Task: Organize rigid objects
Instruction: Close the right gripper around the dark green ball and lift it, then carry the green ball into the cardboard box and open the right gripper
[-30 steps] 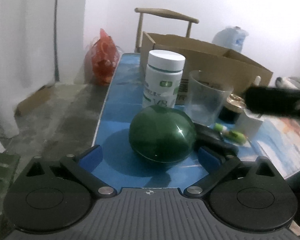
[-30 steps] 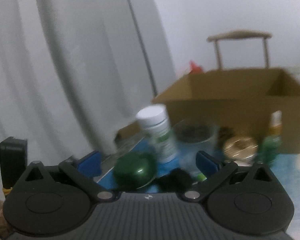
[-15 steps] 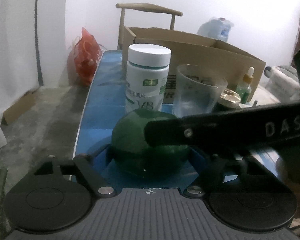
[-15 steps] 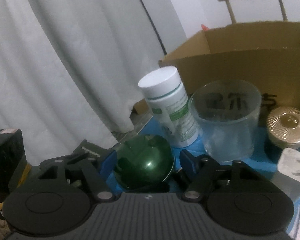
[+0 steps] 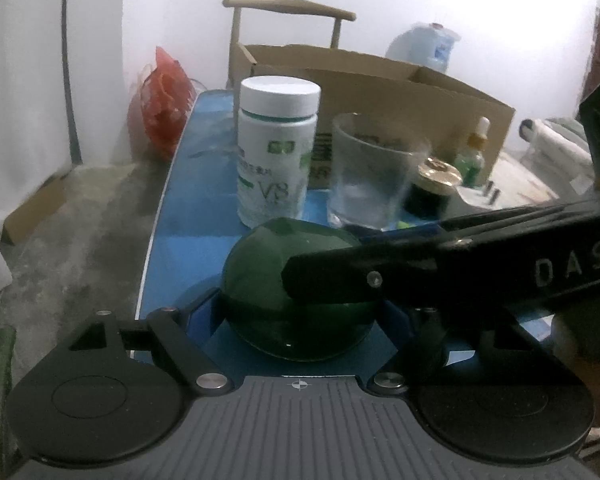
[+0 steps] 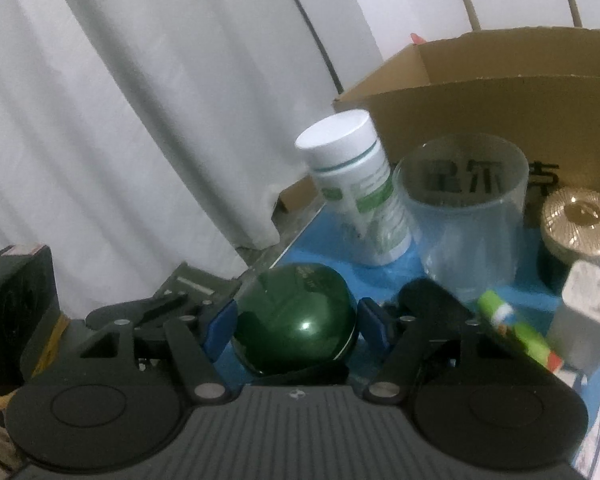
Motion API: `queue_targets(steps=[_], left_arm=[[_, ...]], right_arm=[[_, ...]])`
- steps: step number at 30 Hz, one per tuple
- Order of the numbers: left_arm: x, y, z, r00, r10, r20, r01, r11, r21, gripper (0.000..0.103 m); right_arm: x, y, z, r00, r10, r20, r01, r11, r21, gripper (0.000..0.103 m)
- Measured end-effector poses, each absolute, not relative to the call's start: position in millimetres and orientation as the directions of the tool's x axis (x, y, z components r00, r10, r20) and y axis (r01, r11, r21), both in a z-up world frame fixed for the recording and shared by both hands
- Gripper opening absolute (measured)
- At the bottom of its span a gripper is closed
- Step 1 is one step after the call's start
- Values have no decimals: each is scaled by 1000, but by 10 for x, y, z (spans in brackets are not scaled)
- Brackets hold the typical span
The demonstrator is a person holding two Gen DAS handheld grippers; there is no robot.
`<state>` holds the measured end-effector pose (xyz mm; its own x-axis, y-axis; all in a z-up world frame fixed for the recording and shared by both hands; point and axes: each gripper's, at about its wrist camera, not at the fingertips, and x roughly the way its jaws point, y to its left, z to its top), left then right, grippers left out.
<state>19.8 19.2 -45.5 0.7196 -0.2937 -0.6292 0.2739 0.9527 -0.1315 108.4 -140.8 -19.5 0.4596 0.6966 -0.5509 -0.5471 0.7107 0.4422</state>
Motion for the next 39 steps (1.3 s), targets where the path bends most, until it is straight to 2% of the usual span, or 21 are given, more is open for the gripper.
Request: queue_targets(steps=[15,20,27,33,36,39], left_arm=[[235,132,-491,734,-260,-627,251,962,-106,82],[103,132,-311,768,-240,-594,238,968,-83,82],[43,23,303,855,-204,-478,241,970,18,82],[425,-239,869,890,-203,-408,265,959,101,82],[814,-374,1033,882,-226,-413,302,945,128,82],[1320,-488,1088,849,-250,-466,346,929,133,82]], right_arm=[[1055,-1393,-214,448,704,-550,-550,703,451,73],[992,-1398,-92,454,721,-524,-571,686,451,73],[898,-1449,514,525,743,-415,-651,664,366,73],[1225,-1666,1137,574,746,-337,-676,664,321,73],[1595,-1762,1379,575,735,-359,-665,675,319,74],[2139,-1860,1493,547,728,-414,-632,683,366,74]])
